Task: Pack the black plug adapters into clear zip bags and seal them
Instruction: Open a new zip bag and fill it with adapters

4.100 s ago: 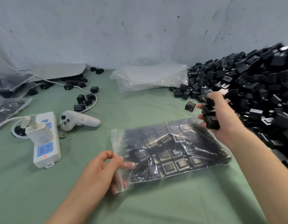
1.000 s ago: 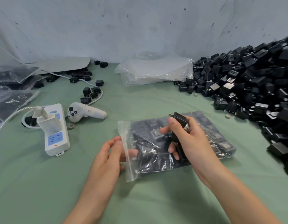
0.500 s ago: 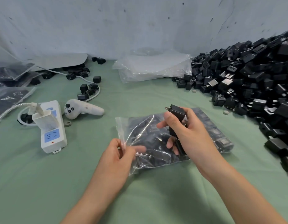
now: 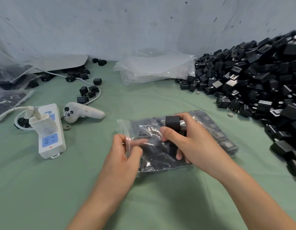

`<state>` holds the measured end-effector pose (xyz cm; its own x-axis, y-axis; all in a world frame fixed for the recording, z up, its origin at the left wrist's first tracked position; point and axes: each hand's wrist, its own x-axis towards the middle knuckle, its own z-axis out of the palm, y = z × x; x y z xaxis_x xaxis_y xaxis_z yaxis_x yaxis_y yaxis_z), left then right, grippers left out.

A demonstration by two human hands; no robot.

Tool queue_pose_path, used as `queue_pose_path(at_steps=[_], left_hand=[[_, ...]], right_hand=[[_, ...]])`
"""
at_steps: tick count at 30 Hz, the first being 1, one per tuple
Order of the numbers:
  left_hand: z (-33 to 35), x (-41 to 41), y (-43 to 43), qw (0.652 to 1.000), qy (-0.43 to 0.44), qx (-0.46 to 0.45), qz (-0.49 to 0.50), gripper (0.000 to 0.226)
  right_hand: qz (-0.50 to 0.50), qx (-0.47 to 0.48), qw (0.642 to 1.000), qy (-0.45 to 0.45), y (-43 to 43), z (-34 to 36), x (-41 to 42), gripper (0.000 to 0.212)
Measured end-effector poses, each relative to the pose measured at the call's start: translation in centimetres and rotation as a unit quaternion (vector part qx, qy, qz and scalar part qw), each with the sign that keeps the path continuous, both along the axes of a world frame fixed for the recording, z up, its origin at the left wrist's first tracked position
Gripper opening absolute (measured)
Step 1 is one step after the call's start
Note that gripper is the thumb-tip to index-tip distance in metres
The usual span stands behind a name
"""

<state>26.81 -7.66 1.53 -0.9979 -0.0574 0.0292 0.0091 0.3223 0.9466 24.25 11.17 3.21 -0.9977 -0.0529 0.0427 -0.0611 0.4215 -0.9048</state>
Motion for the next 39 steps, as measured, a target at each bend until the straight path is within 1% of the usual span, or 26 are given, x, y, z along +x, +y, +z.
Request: queue_pose_path(at_steps=[4, 7, 9, 11, 13, 14, 15, 16, 18, 20, 22, 25, 27, 28, 29, 30, 32, 34, 36, 37, 39], left_hand=[[-0.1, -0.3, 0.6, 0.999, 0.006, -0.03, -0.013, 0.012], [-0.2, -0.5, 0.6, 0.999, -0.007, -0.013, -0.035, 0.013], [-0.1, -0.6, 0.4, 0.999, -0.014, -0.004, -0.043, 0.016], [-0.2, -0.6, -0.1, 0.999, -0.012, 0.022, -0.032, 0.019], [-0.1, -0.5, -0.8, 0.999, 0.026, 0.023, 0.023, 0.011], [0.0, -0.5, -1.2, 0.996, 0.065, 0.006, 0.067, 0.01], [0.2, -0.4, -1.5, 0.988, 0.11, -0.01, 0.104, 0.014], [0.6, -0.3, -1.6, 0.982, 0.147, -0.014, 0.117, 0.017], [1.6, 0.3, -1.2, 0.983, 0.166, 0.014, 0.072, 0.025], [2.3, 0.9, -0.4, 0.988, 0.144, 0.061, 0.0, 0.031], [2.9, 1.1, 0.1, 0.985, 0.133, 0.096, -0.056, 0.028], [3.3, 1.0, -0.1, 0.98, 0.096, 0.15, -0.092, 0.029], [3.0, 0.5, -1.5, 0.981, 0.084, 0.162, -0.07, 0.027], [2.7, 0.1, -2.5, 0.983, 0.085, 0.157, -0.045, 0.025], [2.4, -0.3, -3.4, 0.986, 0.085, 0.146, -0.013, 0.026], [1.9, -0.6, -4.3, 0.989, 0.079, 0.124, 0.018, 0.033], [0.9, -1.0, -5.4, 0.992, 0.05, 0.098, 0.06, 0.038], [0.1, -1.1, -5.4, 0.993, 0.011, 0.101, 0.058, 0.033], [-0.4, -1.0, -5.0, 0.993, -0.008, 0.11, 0.049, 0.022], [-0.5, -0.9, -4.9, 0.993, -0.002, 0.103, 0.049, 0.018], [-0.5, -0.8, -4.8, 0.997, 0.033, 0.057, 0.047, 0.017]], right_hand=[[0.011, -0.013, 1.0, -0.014, 0.2, 0.1, -0.1, 0.018], [0.012, -0.037, 0.999, -0.029, 0.4, 0.3, -0.2, 0.02], [0.011, -0.03, 0.999, -0.017, 0.5, 0.5, -0.1, 0.018], [0.002, -0.003, 1.0, 0.015, 0.4, 0.8, 0.2, 0.018], [-0.012, 0.032, 0.998, 0.057, 0.1, 1.2, 0.5, 0.026], [-0.016, 0.054, 0.995, 0.08, -0.1, 1.3, 0.6, 0.03], [-0.018, 0.071, 0.992, 0.103, -0.4, 1.4, 0.6, 0.033], [-0.013, 0.08, 0.989, 0.125, -0.6, 1.5, 0.6, 0.036], [0.019, 0.072, 0.984, 0.161, -1.4, 1.6, 0.7, 0.04], [0.061, 0.08, 0.977, 0.188, -2.2, 1.6, 0.9, 0.042], [0.086, 0.106, 0.97, 0.203, -2.8, 1.4, 1.1, 0.042], [0.095, 0.133, 0.964, 0.212, -3.1, 1.1, 1.0, 0.048], [0.092, 0.16, 0.96, 0.21, -2.6, 0.9, 0.7, 0.055], [0.083, 0.158, 0.963, 0.203, -2.1, 0.8, 0.5, 0.055], [0.067, 0.15, 0.967, 0.195, -1.5, 0.7, 0.3, 0.05], [0.048, 0.144, 0.97, 0.19, -0.8, 0.6, 0.0, 0.042], [0.011, 0.139, 0.973, 0.185, 0.4, 0.3, -0.4, 0.028], [-0.021, 0.129, 0.974, 0.183, 1.2, -0.1, -0.7, 0.021], [-0.045, 0.121, 0.974, 0.186, 1.7, -0.3, -1.0, 0.02], [-0.054, 0.121, 0.973, 0.188, 1.9, -0.4, -1.0, 0.02], [-0.062, 0.128, 0.972, 0.187, 2.1, -0.5, -1.2, 0.02]])
